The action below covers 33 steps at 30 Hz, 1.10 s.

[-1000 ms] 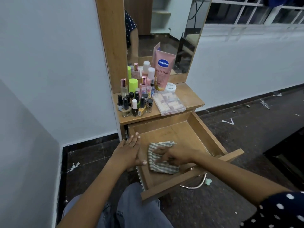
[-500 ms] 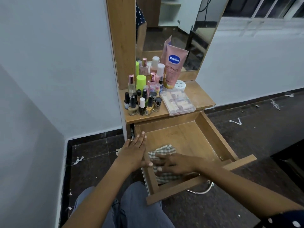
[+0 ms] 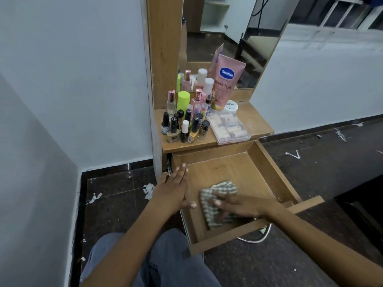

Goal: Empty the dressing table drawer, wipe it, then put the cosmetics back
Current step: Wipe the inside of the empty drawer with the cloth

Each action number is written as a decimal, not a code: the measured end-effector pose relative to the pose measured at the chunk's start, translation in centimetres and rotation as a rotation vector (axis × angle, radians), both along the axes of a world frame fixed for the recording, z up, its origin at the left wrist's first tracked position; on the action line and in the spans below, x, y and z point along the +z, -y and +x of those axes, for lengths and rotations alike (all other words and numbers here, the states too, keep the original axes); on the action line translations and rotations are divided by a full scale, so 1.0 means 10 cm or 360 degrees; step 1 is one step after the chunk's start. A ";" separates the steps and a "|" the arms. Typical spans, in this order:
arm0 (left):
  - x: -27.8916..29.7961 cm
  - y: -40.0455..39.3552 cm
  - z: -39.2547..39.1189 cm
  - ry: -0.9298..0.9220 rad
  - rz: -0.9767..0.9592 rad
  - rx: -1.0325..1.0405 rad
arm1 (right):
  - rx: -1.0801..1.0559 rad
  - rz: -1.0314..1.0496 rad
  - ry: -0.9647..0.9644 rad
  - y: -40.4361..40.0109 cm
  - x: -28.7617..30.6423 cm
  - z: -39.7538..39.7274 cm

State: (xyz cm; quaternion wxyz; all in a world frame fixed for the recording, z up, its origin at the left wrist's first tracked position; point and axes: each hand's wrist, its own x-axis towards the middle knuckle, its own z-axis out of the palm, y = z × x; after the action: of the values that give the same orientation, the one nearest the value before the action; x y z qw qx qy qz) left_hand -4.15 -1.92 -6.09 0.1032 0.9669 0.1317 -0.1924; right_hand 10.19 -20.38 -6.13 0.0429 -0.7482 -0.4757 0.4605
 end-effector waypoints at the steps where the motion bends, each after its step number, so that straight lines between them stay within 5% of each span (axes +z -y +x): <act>1: -0.01 0.00 0.00 0.0004 -0.0006 0.0004 | 0.0088 0.0006 -0.0024 -0.07 -0.03 -0.09; 11: 0.01 0.03 -0.03 0.0015 -0.0029 0.0019 | 0.0136 -0.0054 0.0040 -0.02 -0.01 0.08; 15: 0.02 0.01 -0.02 0.0023 -0.0035 0.0019 | -0.0167 -0.0158 0.0145 0.20 0.13 0.40; 19: 0.01 0.00 -0.01 0.0034 -0.0042 0.0028 | -0.0717 0.0162 0.0251 0.19 0.21 0.52; 26: -0.02 -0.02 0.01 0.0020 -0.0023 0.0024 | -0.1011 -0.0521 0.0527 -0.22 -0.43 0.08; 33: -0.03 -0.01 0.00 0.0016 -0.0025 0.0024 | -0.1515 -0.0563 0.0534 -0.71 -0.45 -0.37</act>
State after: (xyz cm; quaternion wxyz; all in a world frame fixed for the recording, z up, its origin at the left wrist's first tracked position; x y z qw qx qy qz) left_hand -4.15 -1.86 -6.38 0.1129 0.9660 0.1371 -0.1879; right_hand 6.53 -13.25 -10.65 0.0437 -0.9404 0.0008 0.3373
